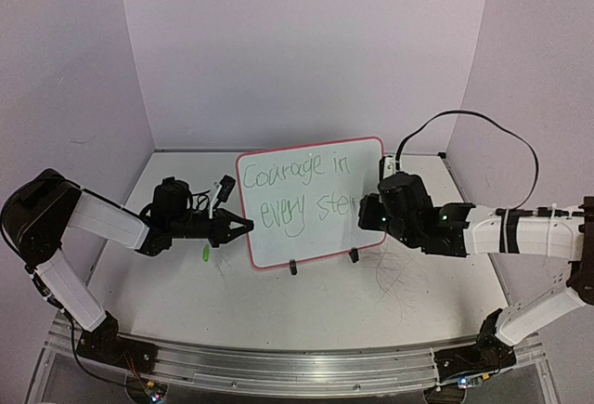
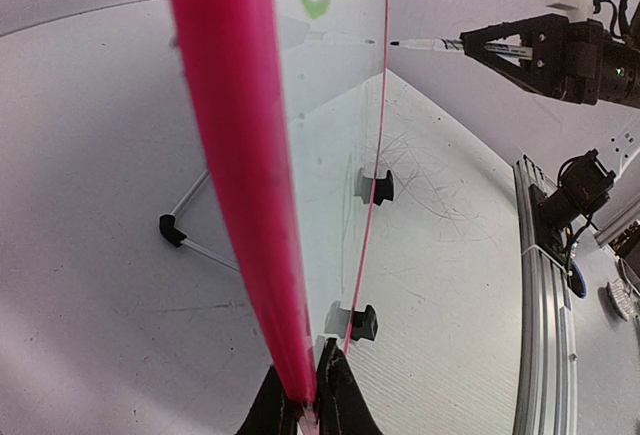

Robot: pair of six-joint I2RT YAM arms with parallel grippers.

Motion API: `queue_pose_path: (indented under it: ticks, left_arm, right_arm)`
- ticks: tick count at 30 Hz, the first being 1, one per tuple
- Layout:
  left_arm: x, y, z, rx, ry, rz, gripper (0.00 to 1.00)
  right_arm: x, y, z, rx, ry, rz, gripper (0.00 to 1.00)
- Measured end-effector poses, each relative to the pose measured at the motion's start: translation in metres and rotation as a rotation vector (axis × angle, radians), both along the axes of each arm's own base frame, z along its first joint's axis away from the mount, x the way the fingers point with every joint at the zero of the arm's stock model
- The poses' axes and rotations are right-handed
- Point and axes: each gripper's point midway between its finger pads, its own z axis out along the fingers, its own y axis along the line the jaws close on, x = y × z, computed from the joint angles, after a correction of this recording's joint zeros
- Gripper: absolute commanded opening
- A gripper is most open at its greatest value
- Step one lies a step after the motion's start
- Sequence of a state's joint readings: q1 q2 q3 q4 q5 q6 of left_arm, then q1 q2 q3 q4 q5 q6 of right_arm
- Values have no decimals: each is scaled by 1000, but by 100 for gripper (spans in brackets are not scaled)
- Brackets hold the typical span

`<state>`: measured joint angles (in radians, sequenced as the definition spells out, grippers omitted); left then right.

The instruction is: Write a sentence on the whiteboard

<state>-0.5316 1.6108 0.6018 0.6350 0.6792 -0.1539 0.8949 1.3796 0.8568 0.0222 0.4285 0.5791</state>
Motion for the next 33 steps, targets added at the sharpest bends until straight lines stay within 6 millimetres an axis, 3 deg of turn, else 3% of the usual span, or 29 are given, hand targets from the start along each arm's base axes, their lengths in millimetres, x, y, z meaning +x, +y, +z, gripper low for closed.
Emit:
queue_pose_path:
  ticks: [10,33]
  left_arm:
    - [0,0,0,0,1,0,0]
    - [0,0,0,0,4,1,0]
  right_arm:
    - [7,5,14,12,-35,10,0]
    - [15,-1,7,-10,-40,-32,0]
